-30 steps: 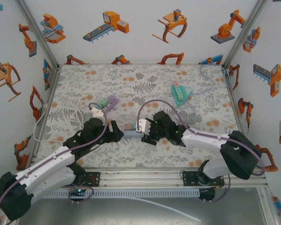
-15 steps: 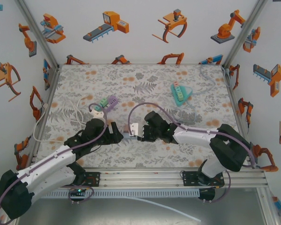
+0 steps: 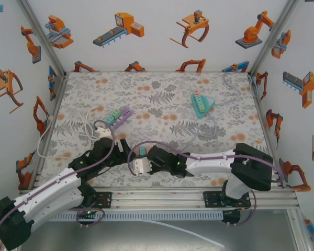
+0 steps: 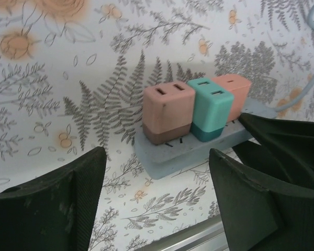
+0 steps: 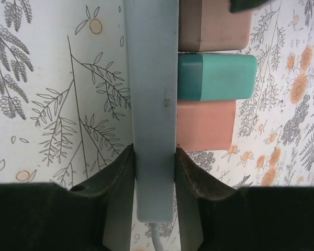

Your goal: Pull the plug off the socket

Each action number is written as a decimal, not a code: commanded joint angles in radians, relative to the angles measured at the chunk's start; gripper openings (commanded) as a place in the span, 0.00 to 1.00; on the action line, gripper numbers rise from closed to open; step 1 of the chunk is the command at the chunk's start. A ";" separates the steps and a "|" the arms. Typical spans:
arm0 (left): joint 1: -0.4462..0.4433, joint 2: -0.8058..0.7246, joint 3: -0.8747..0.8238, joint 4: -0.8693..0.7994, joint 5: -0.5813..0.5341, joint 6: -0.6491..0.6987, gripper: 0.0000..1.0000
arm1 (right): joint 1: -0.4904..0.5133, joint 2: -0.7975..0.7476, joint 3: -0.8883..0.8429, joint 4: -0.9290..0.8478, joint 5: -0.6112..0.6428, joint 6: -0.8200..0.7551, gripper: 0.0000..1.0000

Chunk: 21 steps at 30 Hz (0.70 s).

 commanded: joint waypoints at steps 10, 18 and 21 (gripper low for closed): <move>-0.168 -0.092 -0.055 -0.092 -0.124 -0.080 0.56 | 0.155 0.064 -0.084 -0.020 0.121 0.195 0.35; -0.194 -0.014 -0.039 -0.236 -0.231 -0.295 0.38 | 0.204 0.125 -0.076 0.045 0.179 0.220 0.33; -0.197 -0.045 -0.051 -0.225 -0.232 -0.329 0.39 | 0.216 0.116 -0.089 0.055 0.206 0.223 0.34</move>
